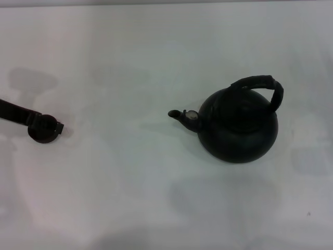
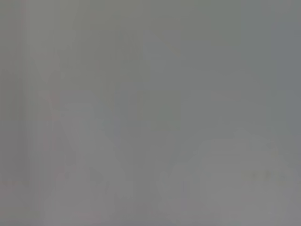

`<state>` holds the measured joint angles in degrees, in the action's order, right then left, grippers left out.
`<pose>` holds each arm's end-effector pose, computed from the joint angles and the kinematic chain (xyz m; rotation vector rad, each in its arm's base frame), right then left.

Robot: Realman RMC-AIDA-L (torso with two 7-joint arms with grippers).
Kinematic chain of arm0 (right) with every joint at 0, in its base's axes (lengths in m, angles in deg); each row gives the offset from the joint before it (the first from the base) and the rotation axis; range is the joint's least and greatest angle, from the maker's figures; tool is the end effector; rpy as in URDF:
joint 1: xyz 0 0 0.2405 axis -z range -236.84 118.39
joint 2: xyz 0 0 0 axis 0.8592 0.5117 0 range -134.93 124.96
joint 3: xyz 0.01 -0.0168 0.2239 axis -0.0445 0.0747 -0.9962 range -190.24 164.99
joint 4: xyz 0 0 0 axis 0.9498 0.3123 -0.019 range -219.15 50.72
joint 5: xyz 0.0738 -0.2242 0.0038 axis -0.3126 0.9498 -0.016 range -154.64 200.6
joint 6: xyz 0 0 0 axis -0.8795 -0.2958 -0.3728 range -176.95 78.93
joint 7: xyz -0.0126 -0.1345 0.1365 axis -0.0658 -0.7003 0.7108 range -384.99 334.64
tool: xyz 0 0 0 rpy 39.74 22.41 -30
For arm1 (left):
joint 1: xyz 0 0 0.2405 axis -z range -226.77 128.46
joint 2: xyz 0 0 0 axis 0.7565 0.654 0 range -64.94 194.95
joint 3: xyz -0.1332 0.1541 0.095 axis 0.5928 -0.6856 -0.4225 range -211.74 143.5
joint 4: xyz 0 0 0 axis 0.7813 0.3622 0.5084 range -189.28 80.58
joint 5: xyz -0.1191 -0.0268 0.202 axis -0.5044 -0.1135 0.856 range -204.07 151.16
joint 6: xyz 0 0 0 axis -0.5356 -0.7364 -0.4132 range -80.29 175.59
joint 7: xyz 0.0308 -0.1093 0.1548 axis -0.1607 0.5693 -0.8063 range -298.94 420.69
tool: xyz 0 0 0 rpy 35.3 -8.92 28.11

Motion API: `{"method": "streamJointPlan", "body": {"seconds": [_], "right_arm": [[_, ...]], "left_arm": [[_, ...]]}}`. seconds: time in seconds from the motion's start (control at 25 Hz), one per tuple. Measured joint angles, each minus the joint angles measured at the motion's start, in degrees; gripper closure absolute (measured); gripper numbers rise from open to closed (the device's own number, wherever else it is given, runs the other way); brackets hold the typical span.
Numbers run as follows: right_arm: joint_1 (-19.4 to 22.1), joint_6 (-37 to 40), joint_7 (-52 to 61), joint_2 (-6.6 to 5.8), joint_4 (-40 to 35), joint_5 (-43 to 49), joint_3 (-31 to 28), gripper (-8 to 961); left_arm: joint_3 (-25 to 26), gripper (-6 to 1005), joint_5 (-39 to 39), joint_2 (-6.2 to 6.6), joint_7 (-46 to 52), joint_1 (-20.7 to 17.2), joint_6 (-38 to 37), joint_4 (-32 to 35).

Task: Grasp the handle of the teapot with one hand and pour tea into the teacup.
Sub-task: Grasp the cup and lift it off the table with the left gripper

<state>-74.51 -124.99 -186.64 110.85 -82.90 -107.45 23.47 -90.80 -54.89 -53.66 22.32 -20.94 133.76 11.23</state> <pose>0.3985 0.2976 0.0262 -1.5276 0.6391 0.6116 -0.2905 0.3616 0.0186 -2.3049 -1.4250 0.3158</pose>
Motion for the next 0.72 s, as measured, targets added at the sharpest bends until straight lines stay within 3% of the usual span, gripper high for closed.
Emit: {"method": "streamJointPlan", "body": {"seconds": [0.72], "right_arm": [[-0.08,0.22,-0.08,0.00,-0.24,0.00,-0.41,197]], "left_arm": [[-0.36,211,3.05,-0.06,1.30,2.55,-1.89,-3.30]]}}
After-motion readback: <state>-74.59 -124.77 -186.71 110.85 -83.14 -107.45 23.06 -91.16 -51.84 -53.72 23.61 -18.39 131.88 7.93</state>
